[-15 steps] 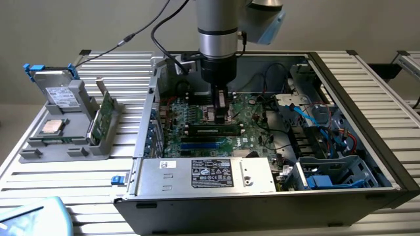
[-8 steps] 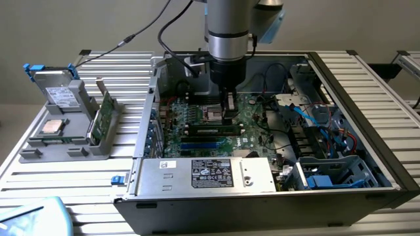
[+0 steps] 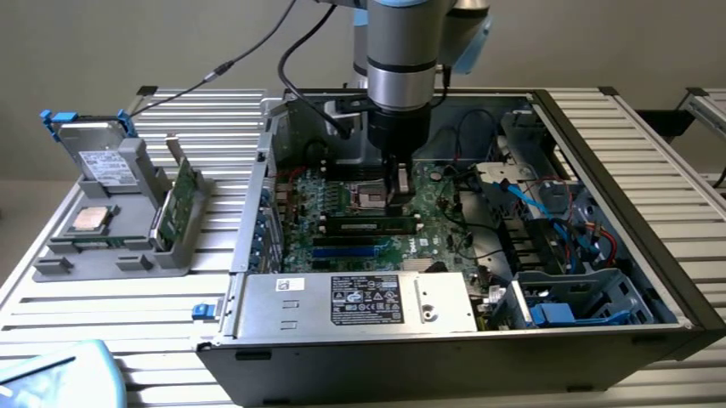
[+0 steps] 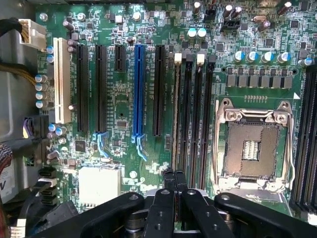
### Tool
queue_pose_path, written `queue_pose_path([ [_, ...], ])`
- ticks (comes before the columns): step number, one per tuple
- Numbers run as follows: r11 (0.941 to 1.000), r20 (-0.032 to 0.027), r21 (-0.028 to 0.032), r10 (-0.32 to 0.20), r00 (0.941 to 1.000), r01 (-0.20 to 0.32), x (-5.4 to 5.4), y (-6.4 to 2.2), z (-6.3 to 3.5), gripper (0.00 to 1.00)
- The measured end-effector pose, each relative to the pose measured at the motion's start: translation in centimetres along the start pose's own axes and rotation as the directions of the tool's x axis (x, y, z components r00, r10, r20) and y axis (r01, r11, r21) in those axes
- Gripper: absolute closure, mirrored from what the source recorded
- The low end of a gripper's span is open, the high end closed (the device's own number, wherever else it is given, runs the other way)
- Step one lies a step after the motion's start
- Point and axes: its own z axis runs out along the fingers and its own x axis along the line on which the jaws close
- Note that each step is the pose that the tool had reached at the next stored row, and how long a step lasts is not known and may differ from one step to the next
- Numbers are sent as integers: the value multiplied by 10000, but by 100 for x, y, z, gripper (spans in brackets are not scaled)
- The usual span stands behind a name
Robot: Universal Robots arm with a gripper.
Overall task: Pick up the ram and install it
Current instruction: 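Press down the ram until it locks into place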
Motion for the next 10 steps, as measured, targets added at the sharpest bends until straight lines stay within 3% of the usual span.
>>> queue_pose_path([
  [3,9998,58,-199,-18,10000,19,5,-10,17,89],
  [5,9996,97,-298,-26,9999,29,10,-20,30,89],
  [10,9995,159,-323,-26,9999,31,13,-32,67,89],
])
